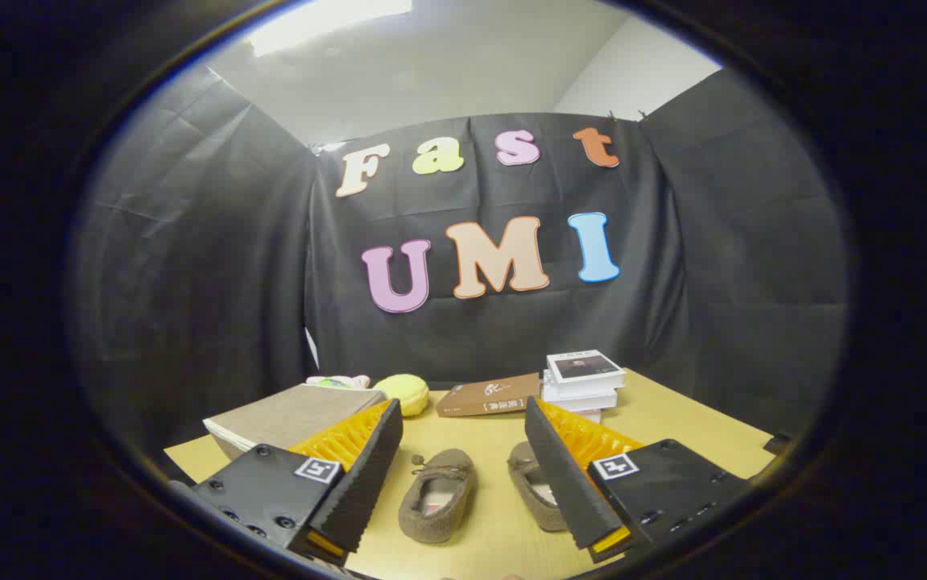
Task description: Open the storage box then place both shoes into the box .Put the left shoe in first, then the right shoe, with the right side of both shoes facing outward in a uniform manner.
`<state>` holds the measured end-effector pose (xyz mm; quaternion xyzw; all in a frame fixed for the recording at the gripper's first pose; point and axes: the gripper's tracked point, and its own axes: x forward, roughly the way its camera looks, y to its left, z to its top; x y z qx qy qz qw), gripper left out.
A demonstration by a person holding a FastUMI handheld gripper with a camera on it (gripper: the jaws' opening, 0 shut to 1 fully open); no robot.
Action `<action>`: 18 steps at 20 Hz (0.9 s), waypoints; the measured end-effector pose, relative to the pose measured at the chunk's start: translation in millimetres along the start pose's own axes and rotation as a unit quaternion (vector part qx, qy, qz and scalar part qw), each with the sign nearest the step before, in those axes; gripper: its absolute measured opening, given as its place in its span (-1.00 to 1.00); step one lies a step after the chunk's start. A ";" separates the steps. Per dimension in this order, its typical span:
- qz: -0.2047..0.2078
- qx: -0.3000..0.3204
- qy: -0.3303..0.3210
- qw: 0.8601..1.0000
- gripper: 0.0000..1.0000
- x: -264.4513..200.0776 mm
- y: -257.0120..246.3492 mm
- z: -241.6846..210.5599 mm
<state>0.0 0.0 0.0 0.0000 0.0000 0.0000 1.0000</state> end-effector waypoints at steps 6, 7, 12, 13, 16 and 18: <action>-0.002 -0.013 -0.007 1.000 0.94 -5.4 5.3 3.3; -0.001 -0.013 -0.007 1.000 0.94 -6.7 7.4 2.9; 0.004 -0.009 -0.006 1.000 0.94 -9.7 14.5 3.6; 0.005 -0.007 -0.005 1.000 0.94 -10.2 15.9 2.9; 0.010 0.011 0.000 1.000 0.94 -10.3 21.9 -1.2; 0.009 0.039 0.000 0.999 0.94 -8.7 23.0 -4.6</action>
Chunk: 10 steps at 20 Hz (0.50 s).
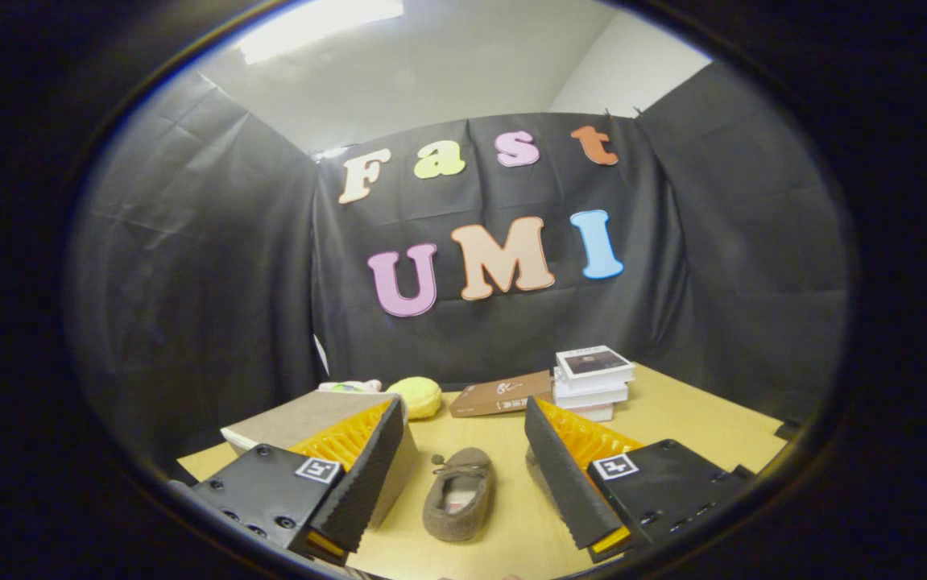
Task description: Open the storage box then place both shoes into the box .Put the left shoe in first, then the right shoe, with the right side of both shoes facing outward in a uniform manner.
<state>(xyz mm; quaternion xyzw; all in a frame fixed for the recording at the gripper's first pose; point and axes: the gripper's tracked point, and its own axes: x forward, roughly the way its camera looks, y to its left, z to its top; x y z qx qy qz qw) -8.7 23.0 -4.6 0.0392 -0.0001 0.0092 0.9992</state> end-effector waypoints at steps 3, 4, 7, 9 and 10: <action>0.023 0.072 0.009 0.997 0.94 3.8 19.7 -11.0; 0.035 0.105 0.015 0.994 0.94 5.9 27.8 -16.5; 0.062 0.212 0.035 0.975 0.94 11.3 47.2 -31.3; 0.072 0.257 0.043 0.963 0.94 12.1 56.9 -42.1; 0.075 0.279 0.044 0.956 0.99 14.9 61.6 -49.4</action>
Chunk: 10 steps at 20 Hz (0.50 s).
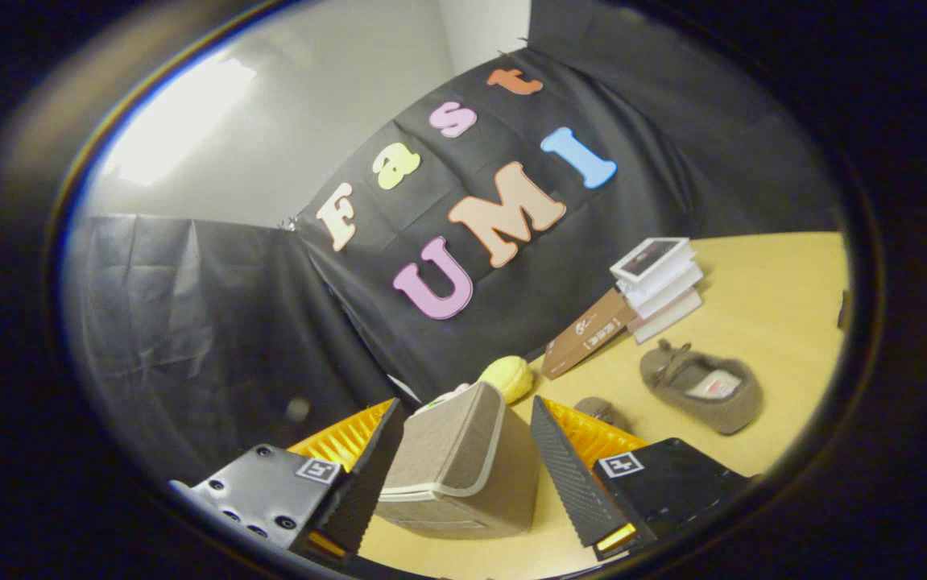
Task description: Open the storage box then place both shoes into the box .Put the left shoe in first, then the right shoe, with the right side of both shoes facing outward in a uniform manner.
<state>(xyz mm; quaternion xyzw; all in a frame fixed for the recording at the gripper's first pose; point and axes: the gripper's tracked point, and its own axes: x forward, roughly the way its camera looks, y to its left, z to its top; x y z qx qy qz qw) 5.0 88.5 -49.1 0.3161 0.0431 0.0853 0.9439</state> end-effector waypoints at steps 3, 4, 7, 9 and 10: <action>0.005 0.100 -0.005 0.995 0.99 5.7 -7.6 -21.4; 0.007 0.139 -0.011 0.990 0.99 6.4 -9.6 -25.8; 0.013 0.229 -0.028 0.973 0.99 9.3 -15.4 -37.0; 0.010 0.268 -0.035 0.963 0.99 9.0 -19.1 -48.1; 0.005 0.289 -0.037 0.957 0.99 10.6 -20.7 -53.1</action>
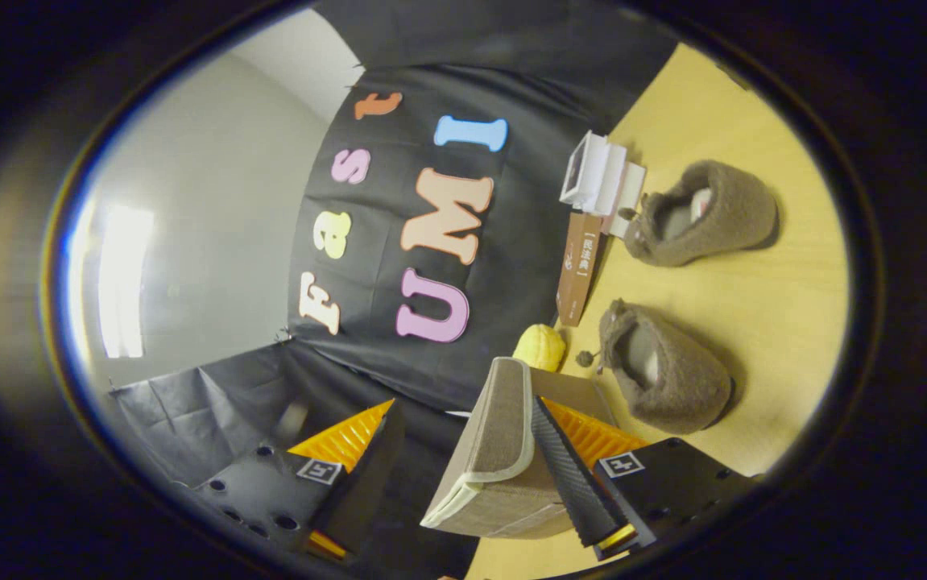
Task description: Open the storage box then place both shoes into the box .Put the left shoe in first, then the right shoe, with the right side of both shoes facing outward in a uniform manner.
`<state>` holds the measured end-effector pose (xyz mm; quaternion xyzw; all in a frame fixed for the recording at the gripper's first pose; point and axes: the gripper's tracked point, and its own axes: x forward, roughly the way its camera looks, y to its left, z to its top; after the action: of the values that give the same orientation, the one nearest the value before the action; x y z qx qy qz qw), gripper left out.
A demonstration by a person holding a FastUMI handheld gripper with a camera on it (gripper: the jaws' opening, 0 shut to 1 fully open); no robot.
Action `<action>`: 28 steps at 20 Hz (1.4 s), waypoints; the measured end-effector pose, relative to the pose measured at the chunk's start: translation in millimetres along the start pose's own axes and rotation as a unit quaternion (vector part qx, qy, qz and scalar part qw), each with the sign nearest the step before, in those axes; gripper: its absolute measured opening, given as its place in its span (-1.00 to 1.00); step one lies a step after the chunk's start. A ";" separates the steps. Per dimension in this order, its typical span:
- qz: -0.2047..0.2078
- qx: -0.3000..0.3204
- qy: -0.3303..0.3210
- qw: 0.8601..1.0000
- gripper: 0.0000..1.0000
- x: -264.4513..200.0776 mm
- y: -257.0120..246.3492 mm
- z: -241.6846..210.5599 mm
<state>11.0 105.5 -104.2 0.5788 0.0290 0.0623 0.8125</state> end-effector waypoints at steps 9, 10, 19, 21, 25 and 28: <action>-0.003 0.155 0.015 0.988 0.98 8.0 -16.8 -41.3; -0.004 0.165 0.021 0.986 0.99 8.7 -16.7 -45.4; 0.039 0.220 -0.011 0.975 0.98 12.0 -0.7 -28.1; 0.040 0.202 -0.018 0.978 0.97 15.8 0.4 -22.3; 0.048 0.196 -0.002 0.979 0.95 34.2 13.7 -23.4; 0.028 0.177 0.013 0.984 0.59 46.2 9.0 -33.3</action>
<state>52.2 145.9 -105.6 0.7130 0.0338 0.0863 0.6950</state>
